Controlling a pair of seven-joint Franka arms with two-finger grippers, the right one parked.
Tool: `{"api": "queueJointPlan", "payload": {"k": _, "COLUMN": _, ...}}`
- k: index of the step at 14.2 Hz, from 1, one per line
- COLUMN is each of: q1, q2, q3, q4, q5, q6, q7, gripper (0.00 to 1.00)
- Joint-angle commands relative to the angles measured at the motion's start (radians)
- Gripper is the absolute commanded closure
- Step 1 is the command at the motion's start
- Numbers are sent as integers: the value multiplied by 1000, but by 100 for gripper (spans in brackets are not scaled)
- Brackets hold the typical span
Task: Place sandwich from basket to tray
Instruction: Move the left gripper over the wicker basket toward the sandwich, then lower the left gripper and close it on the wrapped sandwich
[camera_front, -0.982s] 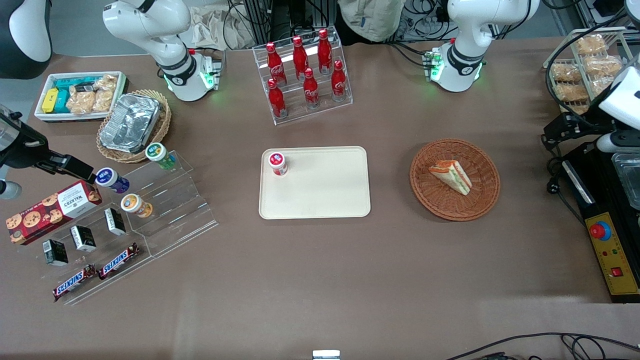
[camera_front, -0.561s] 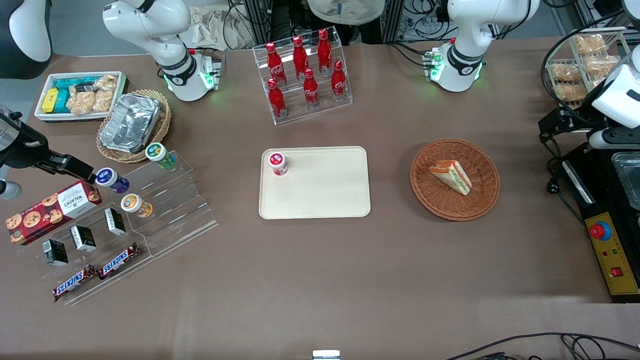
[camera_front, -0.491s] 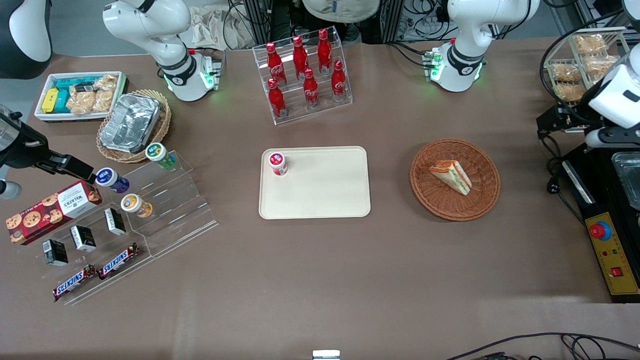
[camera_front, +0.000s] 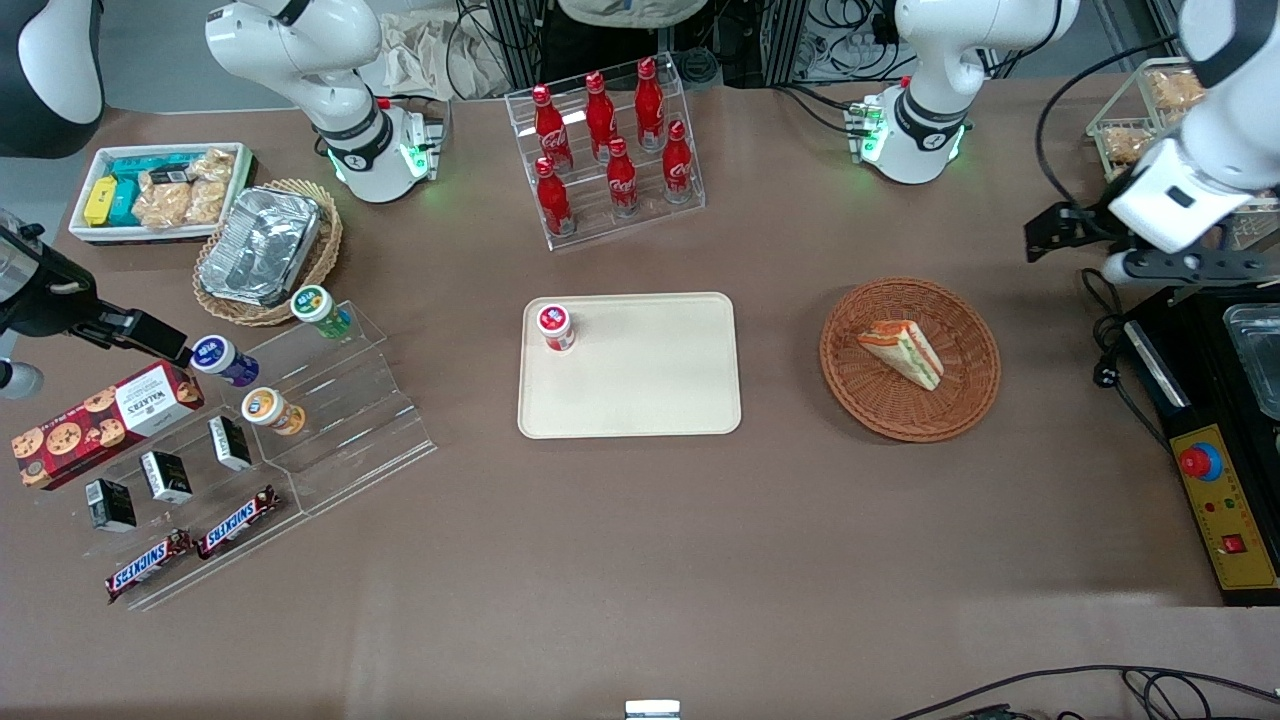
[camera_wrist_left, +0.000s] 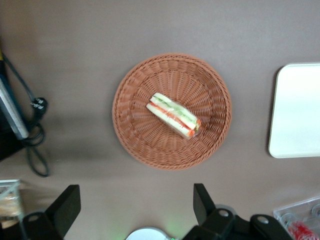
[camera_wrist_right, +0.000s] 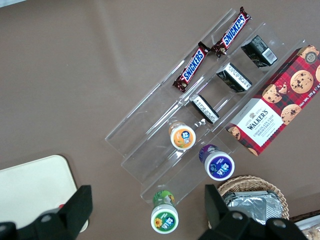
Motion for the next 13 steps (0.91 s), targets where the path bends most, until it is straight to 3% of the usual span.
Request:
{"api": "queueJointPlan", "payload": {"k": 1, "q1": -14, "q2": -115, "q3": -7, "q4": -222, "q5": -16, "q6": 158, "q7": -113, "gripper": 0}}
{"api": "queueJointPlan", "payload": {"k": 4, "q1": -17, "q2": -85, "q3": -38, "q4": -278, "q5": -35, "q6": 236, "q7": -250, "gripper": 0}}
{"api": "queueJointPlan", "payload": {"k": 8, "q1": -18, "q2": 10, "q3": -94, "q4": -319, "q5": -33, "q6": 397, "q7": -599, "gripper": 0}}
{"api": "queueJointPlan", "payload": {"k": 13, "q1": -22, "q2": 107, "q3": -105, "q4": -413, "q5": -38, "q6": 610, "q7": -759, "gripper": 0}}
